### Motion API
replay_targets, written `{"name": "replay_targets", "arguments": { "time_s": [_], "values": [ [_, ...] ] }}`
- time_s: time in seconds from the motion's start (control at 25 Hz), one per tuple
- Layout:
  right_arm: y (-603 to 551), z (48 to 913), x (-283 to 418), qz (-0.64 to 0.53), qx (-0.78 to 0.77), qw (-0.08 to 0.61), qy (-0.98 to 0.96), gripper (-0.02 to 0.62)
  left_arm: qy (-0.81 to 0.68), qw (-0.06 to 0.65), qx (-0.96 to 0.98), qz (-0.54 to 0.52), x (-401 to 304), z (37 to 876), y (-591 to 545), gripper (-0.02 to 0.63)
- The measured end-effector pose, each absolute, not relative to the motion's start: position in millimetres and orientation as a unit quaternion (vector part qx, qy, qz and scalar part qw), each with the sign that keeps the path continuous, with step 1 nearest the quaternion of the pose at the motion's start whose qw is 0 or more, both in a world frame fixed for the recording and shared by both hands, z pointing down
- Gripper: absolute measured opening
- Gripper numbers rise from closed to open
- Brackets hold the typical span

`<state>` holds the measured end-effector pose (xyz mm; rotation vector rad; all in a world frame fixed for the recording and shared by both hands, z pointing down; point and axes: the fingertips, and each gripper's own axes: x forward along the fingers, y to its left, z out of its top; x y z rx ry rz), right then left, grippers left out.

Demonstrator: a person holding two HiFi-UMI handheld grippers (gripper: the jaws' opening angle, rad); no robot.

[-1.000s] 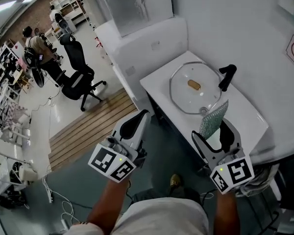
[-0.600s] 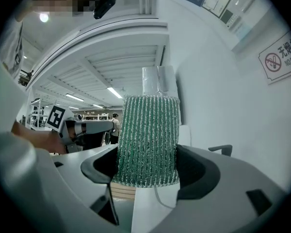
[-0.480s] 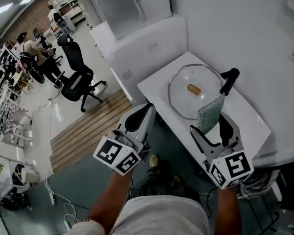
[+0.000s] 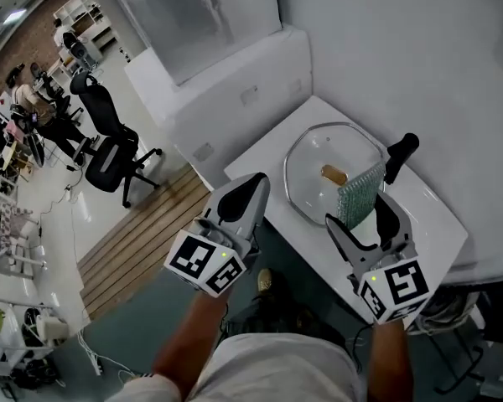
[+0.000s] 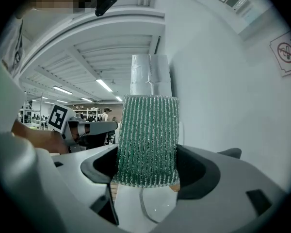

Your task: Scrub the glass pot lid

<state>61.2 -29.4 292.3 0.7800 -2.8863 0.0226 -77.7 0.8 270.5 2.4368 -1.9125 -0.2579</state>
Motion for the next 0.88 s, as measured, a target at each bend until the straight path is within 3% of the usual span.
{"name": "replay_targets", "arguments": {
  "time_s": [0.64, 0.88],
  "values": [
    [-120.0, 300.6, -17.2, 0.000, 0.346, 0.127, -0.929, 0.348, -0.529, 0.058, 0.845, -0.039, -145.9, 308.8, -126.8, 0.017],
    [-152.2, 323.1, -26.1, 0.013, 0.372, 0.190, -0.908, 0.348, -0.495, 0.095, 0.864, 0.015, -143.2, 339.9, -169.8, 0.017]
  ]
}}
